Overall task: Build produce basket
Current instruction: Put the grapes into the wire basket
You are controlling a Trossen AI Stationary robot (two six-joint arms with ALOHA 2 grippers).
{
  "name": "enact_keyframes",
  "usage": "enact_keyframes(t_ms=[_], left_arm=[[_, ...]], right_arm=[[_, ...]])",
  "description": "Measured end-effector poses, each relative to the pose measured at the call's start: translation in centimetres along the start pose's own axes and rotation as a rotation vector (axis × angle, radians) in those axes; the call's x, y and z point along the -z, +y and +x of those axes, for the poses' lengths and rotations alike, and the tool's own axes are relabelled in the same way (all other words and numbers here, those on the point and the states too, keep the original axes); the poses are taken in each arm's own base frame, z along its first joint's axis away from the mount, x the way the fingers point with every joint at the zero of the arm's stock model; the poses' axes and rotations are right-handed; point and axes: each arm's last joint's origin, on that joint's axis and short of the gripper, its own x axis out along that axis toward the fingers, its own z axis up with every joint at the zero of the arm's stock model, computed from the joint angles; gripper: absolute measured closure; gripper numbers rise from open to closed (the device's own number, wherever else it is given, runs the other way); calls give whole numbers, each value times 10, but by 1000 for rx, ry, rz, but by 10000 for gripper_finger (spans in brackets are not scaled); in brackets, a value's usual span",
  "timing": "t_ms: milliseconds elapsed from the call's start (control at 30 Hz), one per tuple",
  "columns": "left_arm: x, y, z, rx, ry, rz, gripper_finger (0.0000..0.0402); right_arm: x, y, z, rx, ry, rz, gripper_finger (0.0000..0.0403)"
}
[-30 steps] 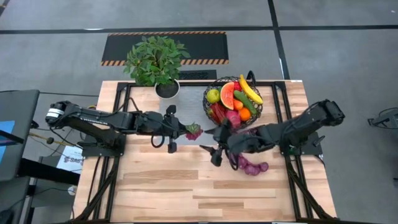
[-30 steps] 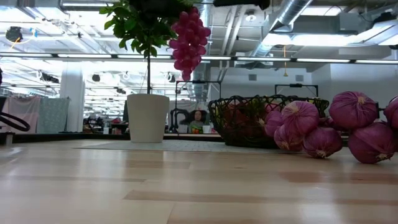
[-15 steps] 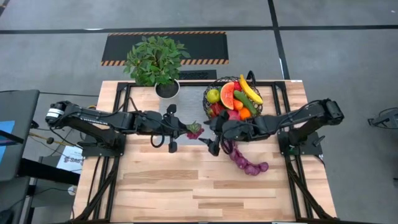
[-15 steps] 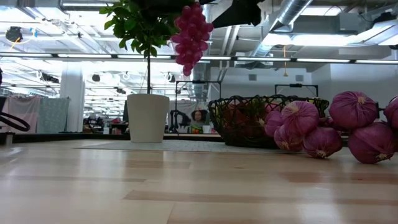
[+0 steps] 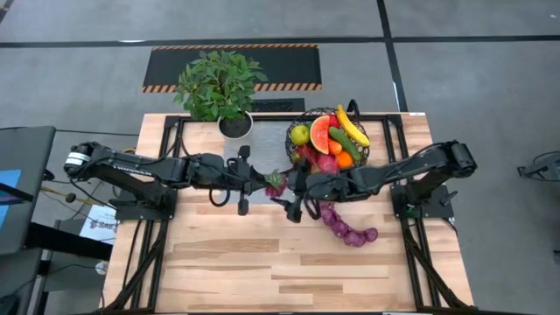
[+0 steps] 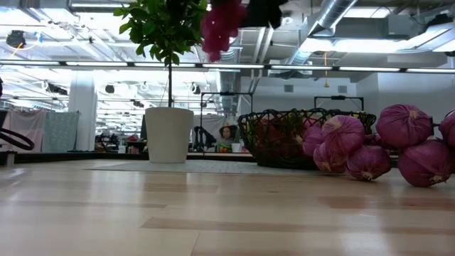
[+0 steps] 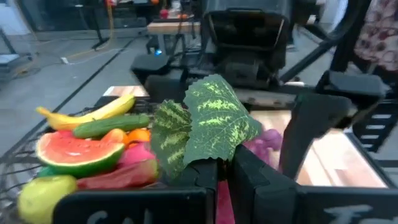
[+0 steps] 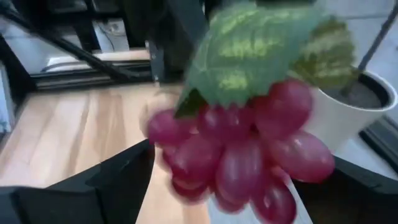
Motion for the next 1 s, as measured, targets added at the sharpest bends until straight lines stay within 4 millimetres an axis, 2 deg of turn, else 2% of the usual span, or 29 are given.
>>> enact_keyframes(t_ms=[100,200,600,767,1000], left_arm=[[-1,-1,0,19,-8,-8,401],[-1,-1,0,17,-6,-14,401],[0,0,0,-11,-3,-51,391],[0,0,0,9,-3,-43,325],[-3,-1,-4,32,-14,-106,206]], right_arm=[[6,1,8,2,12,-21,31],[9,1,16,20,10,-26,55],[11,2,20,58,-1,-57,246],[10,2,20,56,-4,-56,285],[13,1,20,65,30,-76,278]])
